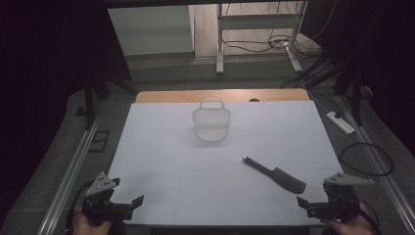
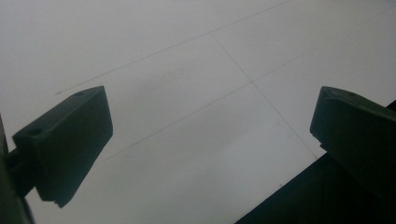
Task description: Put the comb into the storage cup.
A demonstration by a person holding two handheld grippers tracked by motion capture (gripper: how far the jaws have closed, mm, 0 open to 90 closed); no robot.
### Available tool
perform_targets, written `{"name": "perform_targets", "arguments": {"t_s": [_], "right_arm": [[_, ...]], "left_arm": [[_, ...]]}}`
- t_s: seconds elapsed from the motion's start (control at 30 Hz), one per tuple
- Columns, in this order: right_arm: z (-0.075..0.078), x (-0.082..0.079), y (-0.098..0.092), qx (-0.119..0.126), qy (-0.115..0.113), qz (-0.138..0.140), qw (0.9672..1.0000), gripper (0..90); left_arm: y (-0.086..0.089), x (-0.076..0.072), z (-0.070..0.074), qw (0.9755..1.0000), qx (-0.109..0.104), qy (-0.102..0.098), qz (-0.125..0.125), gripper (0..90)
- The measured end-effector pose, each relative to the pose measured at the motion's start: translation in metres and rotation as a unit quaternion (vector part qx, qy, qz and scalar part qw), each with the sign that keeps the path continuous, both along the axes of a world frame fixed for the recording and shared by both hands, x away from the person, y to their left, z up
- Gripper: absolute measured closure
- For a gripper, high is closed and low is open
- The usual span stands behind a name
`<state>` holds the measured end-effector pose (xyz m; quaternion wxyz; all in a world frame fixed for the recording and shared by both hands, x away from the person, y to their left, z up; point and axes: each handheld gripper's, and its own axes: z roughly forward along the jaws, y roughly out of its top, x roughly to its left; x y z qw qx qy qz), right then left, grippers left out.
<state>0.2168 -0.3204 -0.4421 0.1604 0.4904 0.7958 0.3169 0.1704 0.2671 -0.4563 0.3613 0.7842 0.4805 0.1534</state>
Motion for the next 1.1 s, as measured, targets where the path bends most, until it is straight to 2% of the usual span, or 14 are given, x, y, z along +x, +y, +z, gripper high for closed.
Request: {"name": "perform_targets", "arguments": {"t_s": [0.27, 0.47, 0.73, 1.03, 1.1], "right_arm": [[0.0002, 0.0003, 0.0025, -0.006, -0.003, 0.008, 1.0, 0.0], [0.0003, 0.0004, 0.0015, -0.002, -0.002, 0.006, 1.0, 0.0], [0.0002, 0.0013, 0.0023, -0.004, -0.001, 0.005, 1.0, 0.0], [0.0012, 0.0011, 0.0041, -0.006, -0.002, 0.016, 0.9999, 0.0], [0.0019, 0.0011, 0.0042, -0.005, -0.009, 0.017, 0.9998, 0.0]], "left_arm": [[0.0042, 0.0003, -0.0007, 0.9998, -0.019, 0.006, -0.002, 0.0], [0.0032, 0.0009, -0.0007, 0.9998, -0.015, 0.01, -0.005, 0.0], [0.0046, 0.0014, -0.001, 0.9997, -0.02, 0.013, -0.004, 0.0], [0.0041, 0.0013, -0.0012, 0.9997, -0.018, 0.014, -0.002, 0.0], [0.0041, 0.0014, -0.0012, 0.9997, -0.018, 0.014, -0.001, 0.0]]}}
